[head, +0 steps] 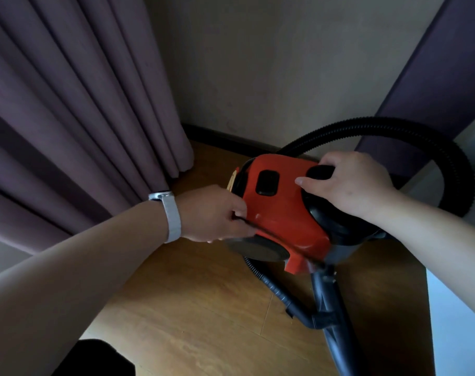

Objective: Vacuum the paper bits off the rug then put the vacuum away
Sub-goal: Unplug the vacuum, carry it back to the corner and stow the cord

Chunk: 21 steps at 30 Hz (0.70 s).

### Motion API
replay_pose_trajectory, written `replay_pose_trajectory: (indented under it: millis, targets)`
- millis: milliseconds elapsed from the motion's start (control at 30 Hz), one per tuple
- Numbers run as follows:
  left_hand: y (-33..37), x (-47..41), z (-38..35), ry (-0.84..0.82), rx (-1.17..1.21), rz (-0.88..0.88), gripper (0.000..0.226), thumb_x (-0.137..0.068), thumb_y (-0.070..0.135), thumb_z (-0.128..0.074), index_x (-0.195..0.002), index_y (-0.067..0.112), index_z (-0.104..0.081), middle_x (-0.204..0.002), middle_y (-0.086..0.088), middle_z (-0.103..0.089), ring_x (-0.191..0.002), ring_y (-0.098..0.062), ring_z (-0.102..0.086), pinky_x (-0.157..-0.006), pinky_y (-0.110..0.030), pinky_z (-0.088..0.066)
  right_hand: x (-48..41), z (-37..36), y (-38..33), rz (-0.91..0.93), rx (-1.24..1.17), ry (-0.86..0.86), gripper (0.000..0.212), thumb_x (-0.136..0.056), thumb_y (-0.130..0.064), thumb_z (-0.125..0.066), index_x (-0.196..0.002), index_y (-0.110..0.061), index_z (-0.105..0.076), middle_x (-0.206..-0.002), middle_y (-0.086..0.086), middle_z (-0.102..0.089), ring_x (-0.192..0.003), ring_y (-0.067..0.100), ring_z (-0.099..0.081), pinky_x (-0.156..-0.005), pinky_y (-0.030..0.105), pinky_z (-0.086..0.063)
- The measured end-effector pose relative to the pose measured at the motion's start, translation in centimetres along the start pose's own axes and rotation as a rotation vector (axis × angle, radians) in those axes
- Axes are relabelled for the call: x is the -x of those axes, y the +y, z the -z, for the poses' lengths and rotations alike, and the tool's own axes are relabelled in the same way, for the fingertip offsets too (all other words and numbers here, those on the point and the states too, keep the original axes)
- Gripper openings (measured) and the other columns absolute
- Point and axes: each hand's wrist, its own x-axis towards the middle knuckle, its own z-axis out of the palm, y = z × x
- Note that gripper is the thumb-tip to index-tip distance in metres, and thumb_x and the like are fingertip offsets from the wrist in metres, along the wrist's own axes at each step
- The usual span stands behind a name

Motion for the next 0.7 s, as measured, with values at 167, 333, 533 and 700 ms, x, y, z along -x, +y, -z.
replay_pose_trajectory:
  millis: [167, 333, 533, 700]
  targets:
    - [-1.3, -1.5, 0.3, 0.331, 0.139, 0.038, 0.042, -0.092, 0.036, -0.066, -0.061, 0.009, -0.059, -0.048, 0.006, -0.046, -0.046, -0.006, -0.042, -0.047, -0.027, -0.035, 0.3, -0.1, -0.6, 0.068, -0.031, -0.057, 0.043, -0.069, -0.069, -0.07, -0.073, -0.027, -0.063, -0.064, -0.01, -0.065, -0.059, 0.003, -0.061, -0.061, 0.03, -0.053]
    - [-1.9, -1.4, 1.3, 0.403, 0.444, 0.076, 0.033, -0.091, 0.015, -0.068, -0.061, 0.006, -0.057, -0.049, 0.01, -0.046, -0.046, -0.003, -0.042, -0.046, -0.014, -0.035, 0.2, -0.4, -0.8, 0.099, -0.103, -0.083, 0.043, -0.066, -0.068, -0.069, -0.072, -0.026, -0.065, -0.069, -0.009, -0.067, -0.068, 0.009, -0.064, -0.067, 0.035, -0.055]
    - [-3.8, -1.3, 2.0, 0.581, 0.855, 0.188, 0.03, -0.097, 0.018, -0.06, -0.07, 0.005, -0.054, -0.055, -0.006, -0.04, -0.042, -0.008, -0.034, -0.038, -0.016, -0.029, 0.1, 0.3, -0.6, 0.089, -0.185, -0.096, 0.045, -0.067, -0.066, -0.07, -0.072, -0.021, -0.067, -0.07, -0.005, -0.069, -0.068, 0.014, -0.066, -0.069, 0.044, -0.057]
    - [-4.5, -2.2, 1.5, 0.585, 0.979, 0.285, 0.026, -0.098, 0.018, -0.058, -0.077, 0.005, -0.054, -0.055, -0.006, -0.046, -0.042, -0.009, -0.037, -0.038, -0.016, -0.03, 0.4, 0.6, -1.6, 0.131, -0.094, -0.11, 0.042, -0.067, -0.069, -0.072, -0.078, -0.028, -0.065, -0.076, -0.01, -0.069, -0.075, 0.01, -0.064, -0.075, 0.038, -0.056]
